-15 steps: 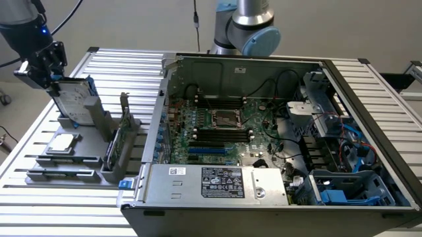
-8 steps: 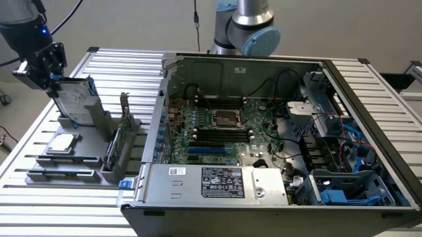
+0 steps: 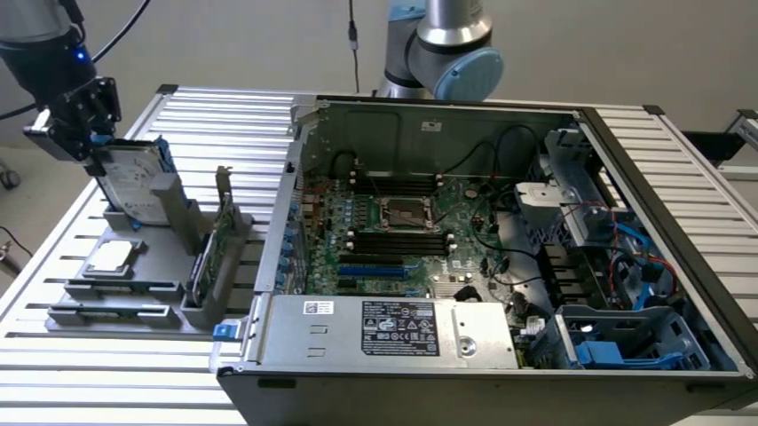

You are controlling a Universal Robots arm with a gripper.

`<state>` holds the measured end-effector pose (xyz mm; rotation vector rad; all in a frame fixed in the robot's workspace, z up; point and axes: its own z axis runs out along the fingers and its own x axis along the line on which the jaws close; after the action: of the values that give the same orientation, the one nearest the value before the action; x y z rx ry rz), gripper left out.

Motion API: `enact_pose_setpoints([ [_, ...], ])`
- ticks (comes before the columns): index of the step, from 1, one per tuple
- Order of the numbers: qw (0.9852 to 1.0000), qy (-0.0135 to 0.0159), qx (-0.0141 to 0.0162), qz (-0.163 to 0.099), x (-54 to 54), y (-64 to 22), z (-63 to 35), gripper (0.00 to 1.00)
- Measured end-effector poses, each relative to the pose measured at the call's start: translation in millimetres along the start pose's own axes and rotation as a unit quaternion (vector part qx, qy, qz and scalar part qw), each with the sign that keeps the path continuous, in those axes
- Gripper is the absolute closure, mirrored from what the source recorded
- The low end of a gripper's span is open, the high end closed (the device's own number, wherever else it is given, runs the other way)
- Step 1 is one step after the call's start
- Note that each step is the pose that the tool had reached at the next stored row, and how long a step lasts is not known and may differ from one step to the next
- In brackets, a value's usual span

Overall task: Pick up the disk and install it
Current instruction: 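Pick up the disk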

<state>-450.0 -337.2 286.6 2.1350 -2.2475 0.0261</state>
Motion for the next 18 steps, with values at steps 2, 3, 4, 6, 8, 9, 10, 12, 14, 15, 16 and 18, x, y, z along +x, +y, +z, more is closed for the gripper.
enact_pose_setpoints([
  [2,1.0000,0.0000,0.0004,0.000,-0.1,-0.8,-0.1,0.52],
  [3,1.0000,0.0000,0.0005,0.000,-0.1,-1.1,-0.1,0.52],
  [4,1.0000,0.0000,0.0005,0.000,-0.1,-1.5,-0.1,0.52],
  [6,1.0000,0.0000,0.0006,0.000,-0.4,-2.2,-0.1,0.52],
  [8,1.0000,0.0000,0.0006,0.000,-0.7,-2.8,-0.1,0.52],
  [9,1.0000,0.0000,0.0006,0.000,-0.9,-3.1,-0.1,0.52],
  [10,1.0000,0.0000,0.0006,0.000,-1.2,-3.3,-0.1,0.52],
  [12,1.0000,0.0000,0.0006,0.000,-1.9,-3.6,-0.2,0.52],
  [14,1.0000,0.0000,0.0005,0.000,-2.9,-3.5,-0.3,0.52],
  [15,1.0000,0.0000,0.0005,0.000,-3.4,-3.5,-0.2,0.52],
  [16,1.0000,0.0000,0.0006,0.000,-3.9,-3.5,-0.1,0.52],
  [18,1.0000,-0.0001,0.0006,0.000,-4.5,-3.5,0.1,0.52],
])
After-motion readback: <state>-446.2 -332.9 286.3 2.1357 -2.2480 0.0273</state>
